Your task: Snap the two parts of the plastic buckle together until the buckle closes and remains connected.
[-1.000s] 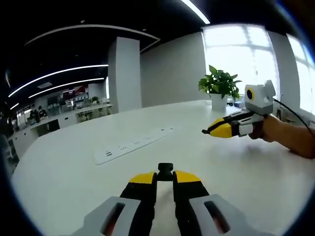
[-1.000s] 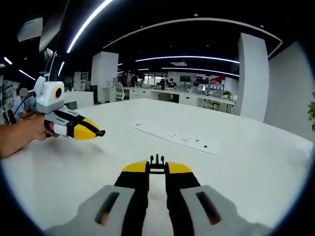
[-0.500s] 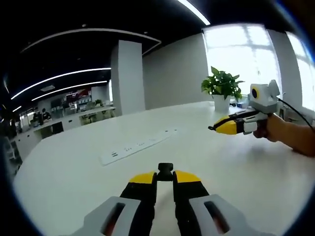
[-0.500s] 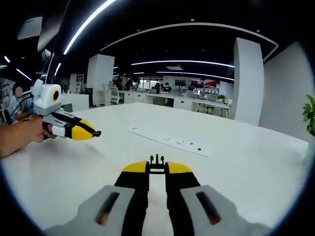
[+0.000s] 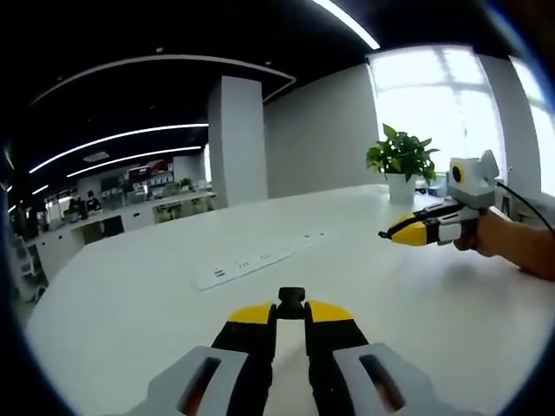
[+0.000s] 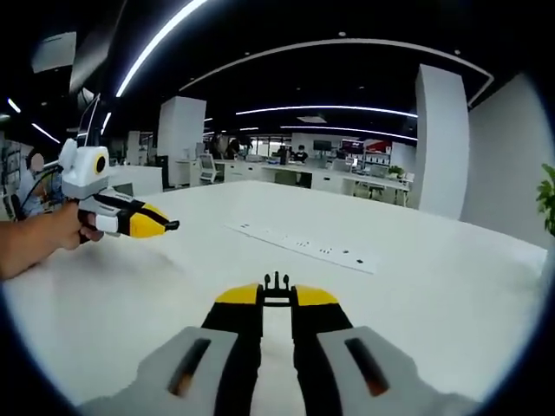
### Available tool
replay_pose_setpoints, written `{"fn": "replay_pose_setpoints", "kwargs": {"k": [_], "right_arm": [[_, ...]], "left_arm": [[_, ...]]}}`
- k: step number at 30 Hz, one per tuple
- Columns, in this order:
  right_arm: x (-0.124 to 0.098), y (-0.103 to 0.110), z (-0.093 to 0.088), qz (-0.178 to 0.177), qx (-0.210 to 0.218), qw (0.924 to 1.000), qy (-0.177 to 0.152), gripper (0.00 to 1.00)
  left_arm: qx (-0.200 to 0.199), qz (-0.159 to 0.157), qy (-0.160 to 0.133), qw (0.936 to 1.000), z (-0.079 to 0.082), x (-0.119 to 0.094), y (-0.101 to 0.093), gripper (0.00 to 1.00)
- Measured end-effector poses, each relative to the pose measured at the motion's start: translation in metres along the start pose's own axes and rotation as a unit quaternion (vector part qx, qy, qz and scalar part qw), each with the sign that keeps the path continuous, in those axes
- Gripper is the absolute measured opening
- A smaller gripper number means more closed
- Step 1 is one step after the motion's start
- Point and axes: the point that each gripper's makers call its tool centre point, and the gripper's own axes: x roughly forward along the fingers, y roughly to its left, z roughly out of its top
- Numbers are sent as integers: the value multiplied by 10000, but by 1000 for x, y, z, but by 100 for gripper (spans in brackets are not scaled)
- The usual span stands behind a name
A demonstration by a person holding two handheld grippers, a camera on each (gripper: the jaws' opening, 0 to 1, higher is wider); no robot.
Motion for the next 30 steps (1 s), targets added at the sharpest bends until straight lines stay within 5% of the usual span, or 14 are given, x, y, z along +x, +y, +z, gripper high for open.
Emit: {"fn": "replay_pose_setpoints", "kwargs": {"k": [30], "right_arm": [[-36,8,-4,-65,200,9998,-34,11]], "left_arm": [[-405,-245,91,9988,-10,-33,-21,12]]}}
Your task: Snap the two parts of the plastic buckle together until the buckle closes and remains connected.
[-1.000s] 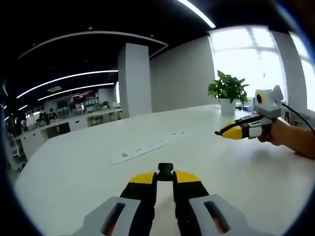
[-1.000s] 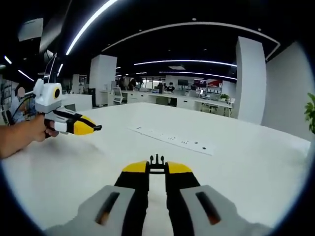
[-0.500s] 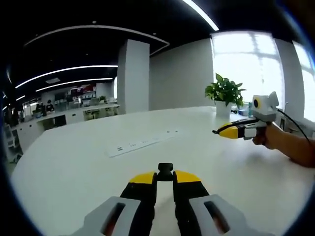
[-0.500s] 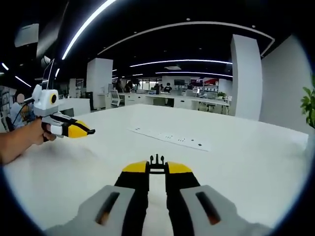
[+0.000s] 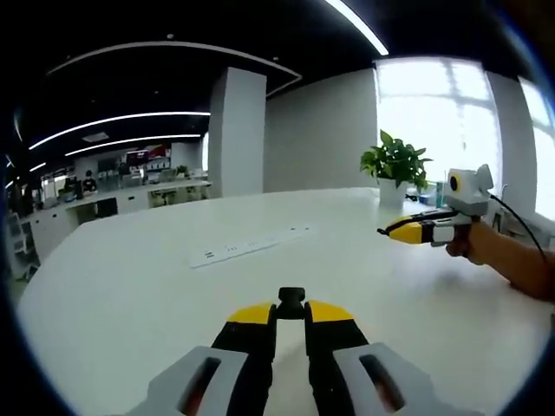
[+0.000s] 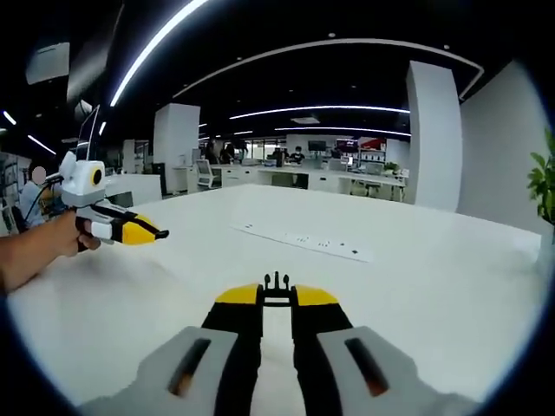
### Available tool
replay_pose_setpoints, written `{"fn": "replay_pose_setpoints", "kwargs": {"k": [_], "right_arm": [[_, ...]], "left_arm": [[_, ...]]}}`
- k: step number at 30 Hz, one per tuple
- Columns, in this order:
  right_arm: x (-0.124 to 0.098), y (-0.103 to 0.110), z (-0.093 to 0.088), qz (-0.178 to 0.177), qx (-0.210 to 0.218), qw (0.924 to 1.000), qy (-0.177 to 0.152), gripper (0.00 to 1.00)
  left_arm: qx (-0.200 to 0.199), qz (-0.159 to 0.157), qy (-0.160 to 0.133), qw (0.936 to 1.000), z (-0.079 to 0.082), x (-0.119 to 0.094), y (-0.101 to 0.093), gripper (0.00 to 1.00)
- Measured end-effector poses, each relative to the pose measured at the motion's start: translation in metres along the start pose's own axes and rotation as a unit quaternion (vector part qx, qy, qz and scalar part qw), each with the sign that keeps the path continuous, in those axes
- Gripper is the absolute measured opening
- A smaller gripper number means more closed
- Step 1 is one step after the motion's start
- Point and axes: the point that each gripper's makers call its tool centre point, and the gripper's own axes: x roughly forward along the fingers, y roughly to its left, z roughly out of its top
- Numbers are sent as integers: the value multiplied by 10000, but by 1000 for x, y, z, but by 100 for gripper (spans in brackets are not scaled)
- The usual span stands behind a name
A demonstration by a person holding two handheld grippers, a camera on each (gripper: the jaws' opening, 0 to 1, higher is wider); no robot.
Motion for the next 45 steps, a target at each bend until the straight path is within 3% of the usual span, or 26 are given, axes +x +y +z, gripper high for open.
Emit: {"fn": "replay_pose_setpoints", "kwargs": {"k": [17,21,29,45], "right_arm": [[-9,4,-1,38,-41,10000,16,11],[-14,7,-3,81,-48,9999,70,11],[-21,14,1,140,-38,9999,25,11],[-30,24,0,216,-87,9997,68,11]], "left_arm": [[77,-51,115,9999,-9,-9,-13,12],[197,7,261,9995,-13,-11,-13,11],[82,-55,317,9995,-15,-18,-19,11],[77,-162,288,9994,-16,-26,-29,11]]}}
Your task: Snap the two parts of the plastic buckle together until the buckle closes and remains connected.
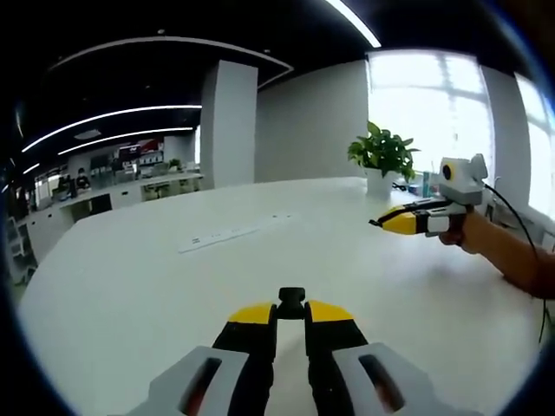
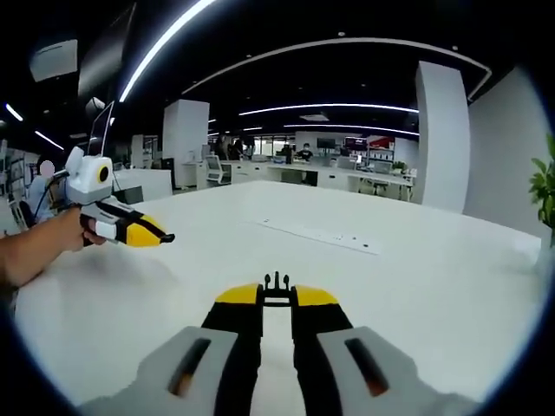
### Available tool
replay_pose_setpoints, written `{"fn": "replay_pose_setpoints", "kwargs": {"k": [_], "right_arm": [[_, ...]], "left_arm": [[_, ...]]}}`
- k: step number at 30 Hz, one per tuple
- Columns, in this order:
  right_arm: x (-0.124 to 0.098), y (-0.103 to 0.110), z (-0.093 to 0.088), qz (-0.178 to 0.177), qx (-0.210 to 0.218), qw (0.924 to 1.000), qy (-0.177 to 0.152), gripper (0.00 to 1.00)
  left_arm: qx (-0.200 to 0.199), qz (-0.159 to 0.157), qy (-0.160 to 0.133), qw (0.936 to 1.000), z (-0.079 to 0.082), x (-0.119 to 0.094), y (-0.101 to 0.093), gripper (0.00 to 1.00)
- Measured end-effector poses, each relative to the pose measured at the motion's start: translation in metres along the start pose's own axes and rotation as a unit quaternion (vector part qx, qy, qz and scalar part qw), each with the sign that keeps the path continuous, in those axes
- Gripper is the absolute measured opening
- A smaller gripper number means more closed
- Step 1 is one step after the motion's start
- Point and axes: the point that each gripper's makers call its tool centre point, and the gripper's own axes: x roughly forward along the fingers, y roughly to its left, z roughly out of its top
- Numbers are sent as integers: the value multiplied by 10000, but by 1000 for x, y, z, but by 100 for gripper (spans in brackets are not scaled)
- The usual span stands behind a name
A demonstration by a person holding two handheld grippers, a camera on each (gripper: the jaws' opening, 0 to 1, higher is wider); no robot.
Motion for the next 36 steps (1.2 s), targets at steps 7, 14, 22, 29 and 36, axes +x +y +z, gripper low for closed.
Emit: {"fn": "replay_pose_setpoints", "kwargs": {"k": [7,14,22,29,36], "right_arm": [[-5,8,1,38,-85,10000,-15,11],[-8,8,-2,28,-72,10000,10,11],[-9,6,-4,18,-60,10000,16,11],[-9,10,-4,80,-81,9999,32,11],[-10,12,-3,100,-98,9999,41,11]], "left_arm": [[-41,-135,3,9999,-2,-7,-7,11],[-71,-211,47,9997,-5,-6,-12,11],[-83,-292,97,9995,-10,-11,-15,11],[-92,-438,86,9990,-10,-13,-16,11],[-110,-542,91,9984,-13,-16,-19,11]]}}
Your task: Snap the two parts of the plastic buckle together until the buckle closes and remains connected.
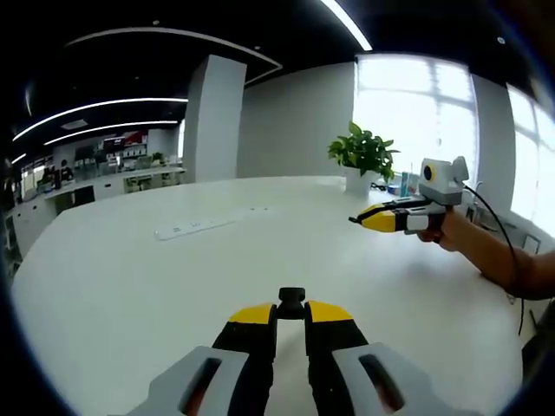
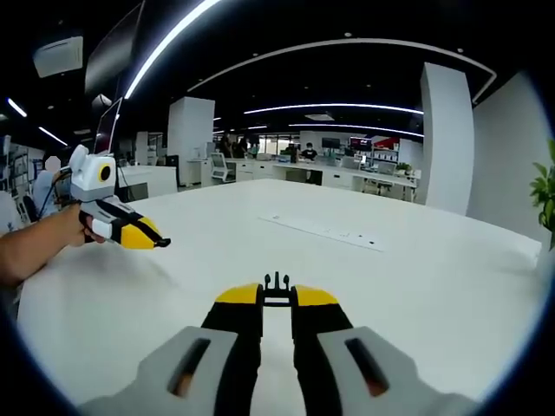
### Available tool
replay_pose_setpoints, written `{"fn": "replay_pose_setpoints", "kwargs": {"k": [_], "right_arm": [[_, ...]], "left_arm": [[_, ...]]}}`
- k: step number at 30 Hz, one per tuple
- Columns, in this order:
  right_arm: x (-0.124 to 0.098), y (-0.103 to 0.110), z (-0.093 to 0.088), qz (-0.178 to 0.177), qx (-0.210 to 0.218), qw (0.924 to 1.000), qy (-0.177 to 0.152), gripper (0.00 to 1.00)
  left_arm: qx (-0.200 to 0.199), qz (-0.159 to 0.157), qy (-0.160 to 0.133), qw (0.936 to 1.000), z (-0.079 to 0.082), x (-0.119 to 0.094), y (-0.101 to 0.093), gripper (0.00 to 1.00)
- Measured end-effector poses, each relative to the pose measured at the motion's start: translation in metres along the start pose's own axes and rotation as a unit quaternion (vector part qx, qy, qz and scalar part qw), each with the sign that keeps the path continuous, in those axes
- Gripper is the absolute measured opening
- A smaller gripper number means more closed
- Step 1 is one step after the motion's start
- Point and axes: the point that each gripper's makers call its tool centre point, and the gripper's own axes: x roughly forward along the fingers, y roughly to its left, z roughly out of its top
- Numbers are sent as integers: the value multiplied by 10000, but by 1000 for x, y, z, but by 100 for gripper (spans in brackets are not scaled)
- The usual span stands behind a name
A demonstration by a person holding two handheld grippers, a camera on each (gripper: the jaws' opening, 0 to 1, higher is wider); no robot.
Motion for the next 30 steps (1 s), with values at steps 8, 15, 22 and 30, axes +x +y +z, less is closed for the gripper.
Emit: {"fn": "replay_pose_setpoints", "kwargs": {"k": [8,15,22,30], "right_arm": [[-12,4,-6,77,-14,10000,29,11],[-23,13,-9,160,2,9999,-7,11],[-26,19,-11,205,-100,9997,11,11],[-36,26,-17,218,-158,9996,0,11]], "left_arm": [[64,-119,48,9999,-7,-4,-8,11],[44,-248,55,9997,-13,-10,-19,11],[88,-295,26,9995,-18,-20,-28,11],[241,-379,12,9990,-20,-27,-46,11]]}}
